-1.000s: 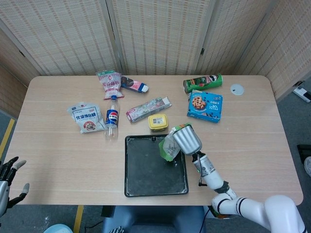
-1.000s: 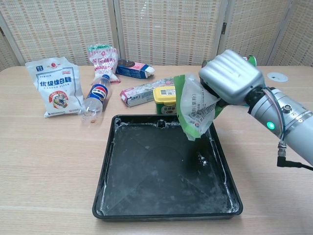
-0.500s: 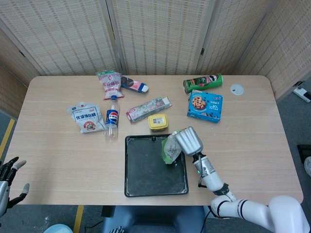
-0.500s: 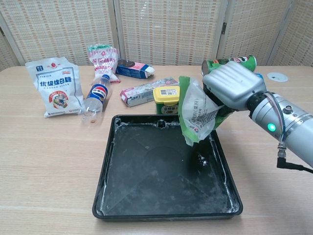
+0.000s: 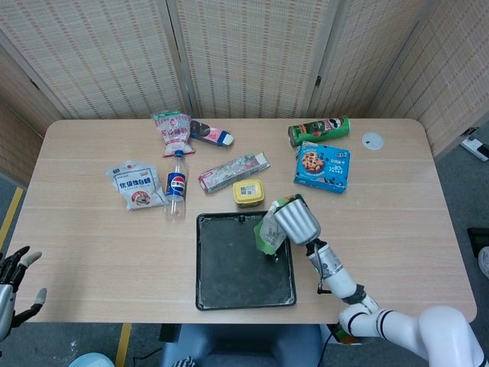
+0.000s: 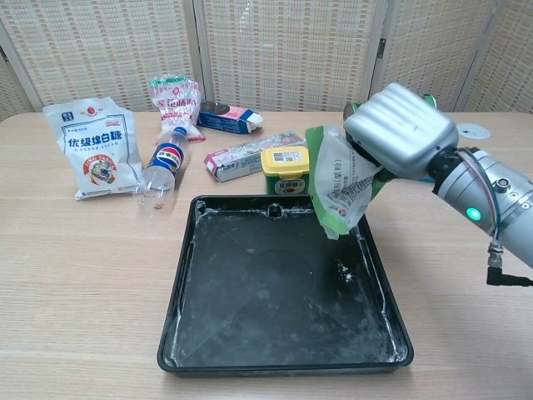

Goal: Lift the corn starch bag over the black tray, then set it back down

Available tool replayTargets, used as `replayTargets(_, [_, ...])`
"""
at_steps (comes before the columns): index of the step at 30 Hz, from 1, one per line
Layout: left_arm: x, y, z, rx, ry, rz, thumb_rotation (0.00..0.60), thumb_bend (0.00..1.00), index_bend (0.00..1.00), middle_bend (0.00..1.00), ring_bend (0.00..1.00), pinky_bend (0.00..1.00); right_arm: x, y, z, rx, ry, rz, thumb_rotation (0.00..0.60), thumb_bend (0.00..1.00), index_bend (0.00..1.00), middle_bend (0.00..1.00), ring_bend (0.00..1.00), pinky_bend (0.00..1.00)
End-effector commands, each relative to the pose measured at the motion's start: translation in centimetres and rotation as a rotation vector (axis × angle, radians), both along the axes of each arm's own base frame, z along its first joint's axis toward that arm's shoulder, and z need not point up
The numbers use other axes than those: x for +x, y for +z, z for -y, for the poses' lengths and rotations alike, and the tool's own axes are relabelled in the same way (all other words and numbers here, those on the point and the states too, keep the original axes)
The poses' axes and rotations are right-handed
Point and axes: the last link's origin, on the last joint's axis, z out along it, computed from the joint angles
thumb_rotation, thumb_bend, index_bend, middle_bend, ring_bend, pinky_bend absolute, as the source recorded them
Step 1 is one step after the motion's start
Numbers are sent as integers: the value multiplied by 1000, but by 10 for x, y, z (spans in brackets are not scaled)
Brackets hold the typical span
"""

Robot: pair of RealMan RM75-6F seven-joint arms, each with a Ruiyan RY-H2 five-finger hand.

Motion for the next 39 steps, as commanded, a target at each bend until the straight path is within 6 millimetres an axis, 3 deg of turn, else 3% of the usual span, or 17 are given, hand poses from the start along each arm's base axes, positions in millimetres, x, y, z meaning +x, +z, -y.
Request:
replayTargets(1, [0,0,0,0,0,-1,600,438,209,128,156,22,3,-2,-2,-25,99,-35,600,523,505,577,696,738])
replayTargets(8, [0,1,0,1,2,-2,600,438,209,128,156,22,2,-6,-1,-11,75,-17,600,523,445,555,655,659])
replayTargets(12, [-1,0,0,-1,5,-1,600,438,209,128,156,22,3,-6,-3,-28,112,-43,600,522,435,509,581,543])
replayTargets(16, [-1,-1,0,-2,3,0,600,438,209,128,156,22,2,-8,-4,-19,101,-46,600,522,339,440,527,452])
replayTargets(20, [-2,1,1,2,6,-3,600,438,209,128,156,22,2,-8,-4,-18,82,-32,600,522,328,478,587,463])
replayTargets(25, [-2,0,1,-3,7,-3,600,438,211,128,156,22,2,-8,-5,-50,132,-59,600,523,330,472,546,451])
replayTargets(27, [-1,0,1,-5,6,-2,600,438,211,128,157,26,2,-9,-5,-54,121,-47,600,522,340,504,596,457])
replayTargets(31, [-2,1,1,-3,11,-3,600,438,211,128,157,38,-4,-12,-3,23,-46,93,600,522,371,598,737,575])
replayTargets(39, [-2,1,2,-4,10,-1,600,438,211,128,156,38,-16,8,2,198,-296,322,600,522,409,597,729,591])
